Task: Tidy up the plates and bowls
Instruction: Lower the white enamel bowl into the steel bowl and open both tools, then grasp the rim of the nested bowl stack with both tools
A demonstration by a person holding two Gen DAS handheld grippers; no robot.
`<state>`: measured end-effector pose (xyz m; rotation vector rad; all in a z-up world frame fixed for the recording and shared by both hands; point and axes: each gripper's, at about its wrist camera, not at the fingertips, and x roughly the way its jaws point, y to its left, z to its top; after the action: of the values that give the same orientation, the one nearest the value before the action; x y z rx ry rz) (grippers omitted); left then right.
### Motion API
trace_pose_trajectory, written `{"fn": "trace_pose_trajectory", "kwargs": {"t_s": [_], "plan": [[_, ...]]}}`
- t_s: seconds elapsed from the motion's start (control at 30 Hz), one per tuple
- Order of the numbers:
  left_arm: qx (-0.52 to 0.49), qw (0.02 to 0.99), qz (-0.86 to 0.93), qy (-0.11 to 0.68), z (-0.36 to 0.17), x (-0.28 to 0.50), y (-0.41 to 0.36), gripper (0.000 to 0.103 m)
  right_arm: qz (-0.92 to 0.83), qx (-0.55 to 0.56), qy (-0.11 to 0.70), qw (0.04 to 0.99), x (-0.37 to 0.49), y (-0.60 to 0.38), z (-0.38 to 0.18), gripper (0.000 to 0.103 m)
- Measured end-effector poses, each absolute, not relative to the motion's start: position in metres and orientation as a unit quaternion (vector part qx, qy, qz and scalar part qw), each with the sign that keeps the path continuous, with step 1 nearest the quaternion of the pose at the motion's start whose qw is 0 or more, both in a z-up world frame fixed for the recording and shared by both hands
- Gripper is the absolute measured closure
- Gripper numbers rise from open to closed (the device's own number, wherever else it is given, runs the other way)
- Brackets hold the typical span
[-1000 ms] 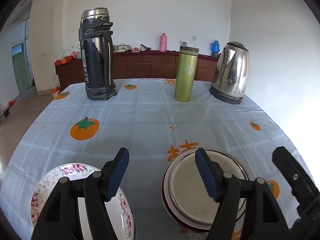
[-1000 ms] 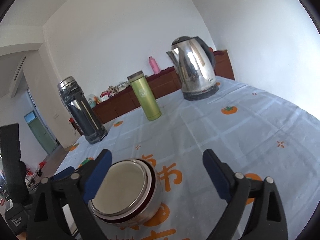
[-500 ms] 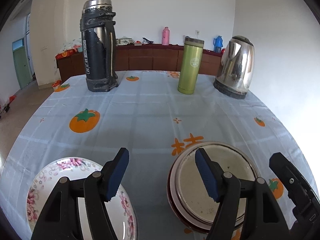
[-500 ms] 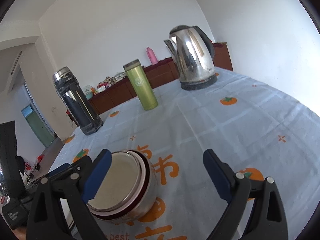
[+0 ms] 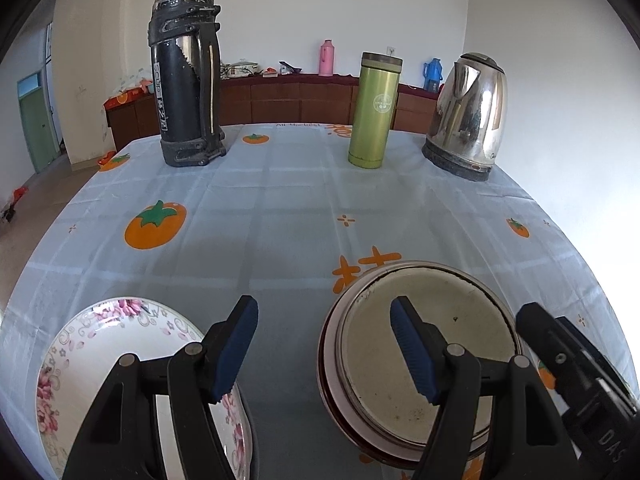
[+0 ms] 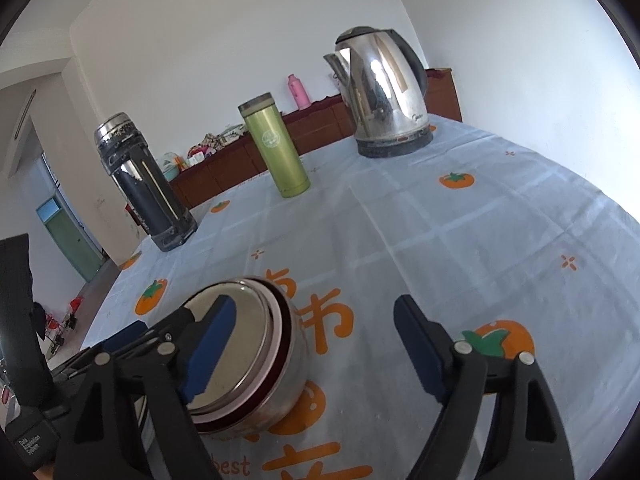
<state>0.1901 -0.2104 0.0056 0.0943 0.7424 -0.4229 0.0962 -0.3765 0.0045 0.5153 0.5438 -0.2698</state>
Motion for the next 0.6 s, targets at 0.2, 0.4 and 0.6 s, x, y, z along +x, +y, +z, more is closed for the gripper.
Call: {"fn": "trace_pose_trajectory", "kwargs": {"t_s": [0.2,0.4,0.6], "plan": [[0.05,0.907,-0.203,0.366,0.001,0.191,-0.213,0.032,-0.125,0.25,0.277,0.919,0.1,-0.374,0.0,0.03],[0.051,0.905,-0.198,0.374,-0.004,0.193,-0.216,0.032,-0.12,0.253,0.287,0.916,0.106,-0.372,-0.004,0.036],[0.047,0.9,-0.201,0.383,-0.008,0.194,-0.217,0.032,-0.116,0.258,0.294,0.913,0.109,-0.373,-0.008,0.044]]}}
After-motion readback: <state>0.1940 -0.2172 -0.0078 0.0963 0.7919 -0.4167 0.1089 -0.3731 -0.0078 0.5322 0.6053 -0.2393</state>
